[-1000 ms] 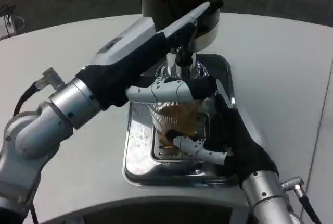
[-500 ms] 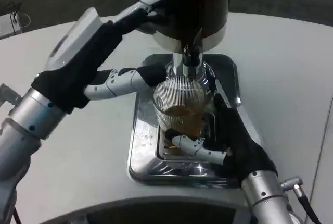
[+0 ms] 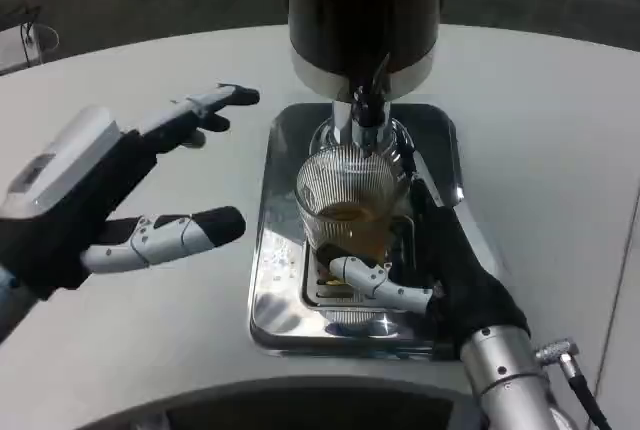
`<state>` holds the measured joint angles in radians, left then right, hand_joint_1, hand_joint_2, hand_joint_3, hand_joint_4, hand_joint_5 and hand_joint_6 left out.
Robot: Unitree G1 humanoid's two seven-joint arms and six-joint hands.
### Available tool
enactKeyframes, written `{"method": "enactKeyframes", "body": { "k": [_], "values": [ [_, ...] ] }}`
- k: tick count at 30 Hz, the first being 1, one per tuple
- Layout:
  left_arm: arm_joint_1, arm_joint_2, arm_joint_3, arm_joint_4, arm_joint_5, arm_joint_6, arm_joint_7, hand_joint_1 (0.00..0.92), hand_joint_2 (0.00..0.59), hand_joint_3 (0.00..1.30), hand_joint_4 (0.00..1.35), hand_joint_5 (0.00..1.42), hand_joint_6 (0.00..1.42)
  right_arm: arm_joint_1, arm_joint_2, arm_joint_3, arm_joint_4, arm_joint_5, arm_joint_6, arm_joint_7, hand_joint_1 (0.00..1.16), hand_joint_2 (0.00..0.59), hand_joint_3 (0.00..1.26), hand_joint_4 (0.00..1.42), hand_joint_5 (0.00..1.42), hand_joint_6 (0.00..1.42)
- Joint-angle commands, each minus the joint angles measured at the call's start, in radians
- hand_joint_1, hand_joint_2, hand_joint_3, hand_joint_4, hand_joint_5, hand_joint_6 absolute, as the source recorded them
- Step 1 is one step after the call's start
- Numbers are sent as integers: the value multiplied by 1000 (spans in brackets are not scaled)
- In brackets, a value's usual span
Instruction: Grasp the cup under the faucet to collect the drink, then remove the cup.
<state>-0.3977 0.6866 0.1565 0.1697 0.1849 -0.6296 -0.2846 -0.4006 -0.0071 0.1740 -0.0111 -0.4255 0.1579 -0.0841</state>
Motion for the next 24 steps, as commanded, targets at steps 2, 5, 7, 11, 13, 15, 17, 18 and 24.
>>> {"method": "enactKeyframes", "body": {
  "k": [2,5,7,11,13,15,17,18,24],
  "values": [
    [122,59,34,-156,47,116,-34,0,89,27,0,85,196,-26,27,16,40,3,10,-27,770,212,0,0,0,0],
    [178,79,52,-241,51,175,-50,0,88,11,0,68,192,-42,40,19,64,5,7,-42,770,212,0,0,0,0],
    [207,88,62,-284,48,205,-64,0,88,3,0,59,192,-56,49,20,85,5,6,-55,770,212,0,0,0,0],
    [262,90,86,-368,41,267,-82,0,88,0,0,55,191,-86,64,18,124,10,1,-79,770,212,0,0,0,0],
    [290,87,98,-407,33,291,-91,0,88,0,0,54,191,-98,69,15,139,13,-2,-89,770,212,0,0,0,0],
    [325,85,108,-442,28,303,-100,0,88,0,0,54,191,-107,72,13,150,16,-4,-97,770,212,0,0,0,0],
    [347,81,116,-466,28,314,-103,0,87,0,0,53,191,-114,75,10,158,19,-6,-104,770,212,0,0,0,0],
    [355,80,119,-474,28,318,-104,0,87,0,0,53,191,-117,75,10,161,20,-7,-106,770,212,0,0,0,0],
    [403,91,136,-508,25,337,-121,0,87,0,0,53,191,-133,79,8,186,37,-14,-118,770,212,0,0,0,0]
  ]
}}
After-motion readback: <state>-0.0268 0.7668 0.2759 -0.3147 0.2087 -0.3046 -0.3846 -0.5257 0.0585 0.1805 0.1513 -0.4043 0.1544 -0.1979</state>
